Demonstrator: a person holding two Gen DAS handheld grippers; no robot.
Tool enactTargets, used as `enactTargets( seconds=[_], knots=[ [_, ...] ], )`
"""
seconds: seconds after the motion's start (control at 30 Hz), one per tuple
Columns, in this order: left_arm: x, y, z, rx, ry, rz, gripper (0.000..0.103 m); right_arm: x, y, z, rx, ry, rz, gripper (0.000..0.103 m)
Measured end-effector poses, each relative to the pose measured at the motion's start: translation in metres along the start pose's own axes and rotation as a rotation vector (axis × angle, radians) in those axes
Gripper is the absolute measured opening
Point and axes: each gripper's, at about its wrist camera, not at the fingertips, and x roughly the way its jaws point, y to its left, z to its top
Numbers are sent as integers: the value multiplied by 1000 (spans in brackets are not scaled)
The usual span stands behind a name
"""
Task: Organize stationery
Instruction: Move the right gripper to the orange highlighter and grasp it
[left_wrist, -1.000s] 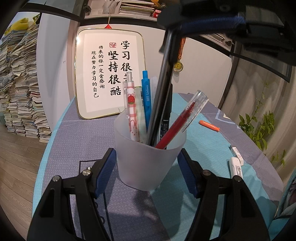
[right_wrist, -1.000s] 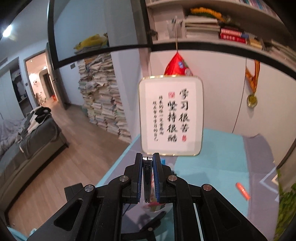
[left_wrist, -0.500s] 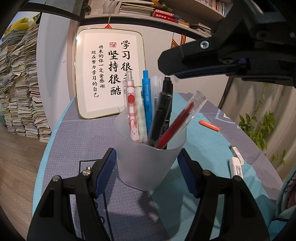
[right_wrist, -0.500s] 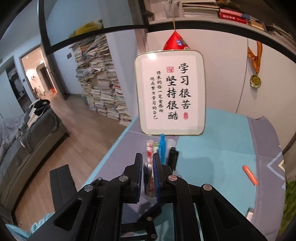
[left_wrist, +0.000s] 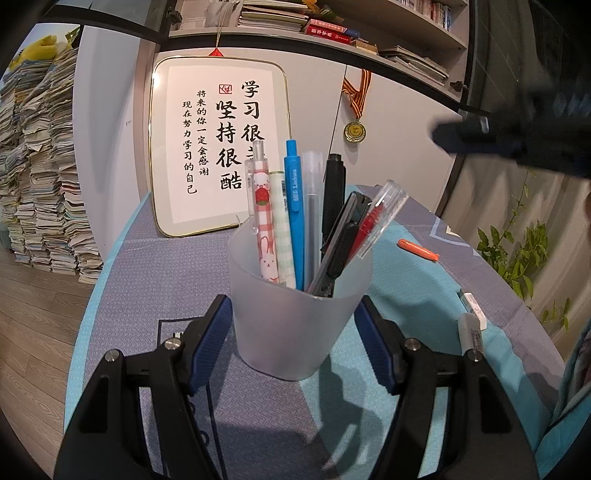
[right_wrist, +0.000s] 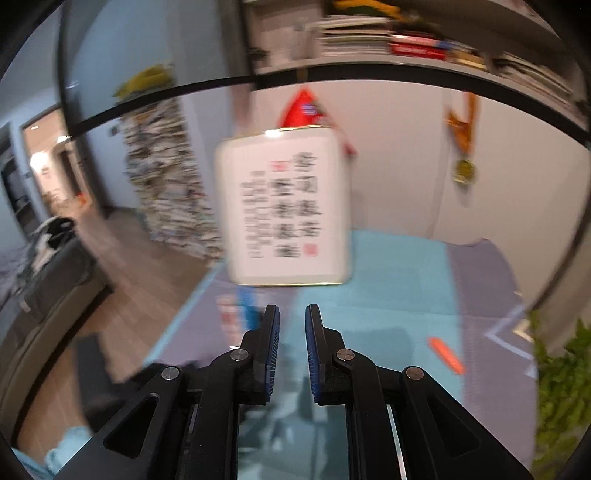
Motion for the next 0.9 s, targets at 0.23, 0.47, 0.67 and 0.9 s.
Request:
enactTargets(
  seconds=[0.23,0.47,0.67,0.9],
  knots=[
    [0,0,0,0,0,0,67,30,-100,-4,78,159,-210,58],
    [0,0,0,0,0,0,67,64,-138,-25,33,267,-218,58],
    [0,0,0,0,0,0,67,88,-128,-27,-105,285,-212,58],
    [0,0,0,-1,1,0,67,119,-130,-36,-186,333,-242,57]
  ],
)
